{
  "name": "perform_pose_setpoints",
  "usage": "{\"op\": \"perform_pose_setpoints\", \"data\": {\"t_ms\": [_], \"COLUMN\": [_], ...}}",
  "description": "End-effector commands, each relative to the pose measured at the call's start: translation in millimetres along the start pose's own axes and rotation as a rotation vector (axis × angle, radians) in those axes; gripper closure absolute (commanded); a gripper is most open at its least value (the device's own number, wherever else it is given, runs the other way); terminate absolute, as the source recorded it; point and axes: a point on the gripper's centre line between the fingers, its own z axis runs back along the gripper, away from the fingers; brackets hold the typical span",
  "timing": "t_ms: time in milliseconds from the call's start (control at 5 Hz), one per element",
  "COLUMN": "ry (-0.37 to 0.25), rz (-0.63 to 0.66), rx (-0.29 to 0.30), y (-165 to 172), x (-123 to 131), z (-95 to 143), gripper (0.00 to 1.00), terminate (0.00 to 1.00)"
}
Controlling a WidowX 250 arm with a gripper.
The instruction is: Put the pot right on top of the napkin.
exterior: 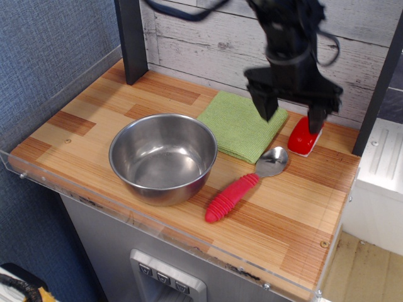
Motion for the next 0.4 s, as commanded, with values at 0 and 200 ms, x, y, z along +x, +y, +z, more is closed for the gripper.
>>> {"op": "perform_pose_setpoints", "data": {"t_ms": [0, 200], "ry": [-0.063, 0.084], "rz": [-0.056, -0.083], "rx": [-0.023, 0.0], "y": [13.2, 28.8], "x": [-11.6, -42.8], "z": [53.2, 29.6], "gripper": [0.0, 0.0], "terminate": [0.0, 0.0]}}
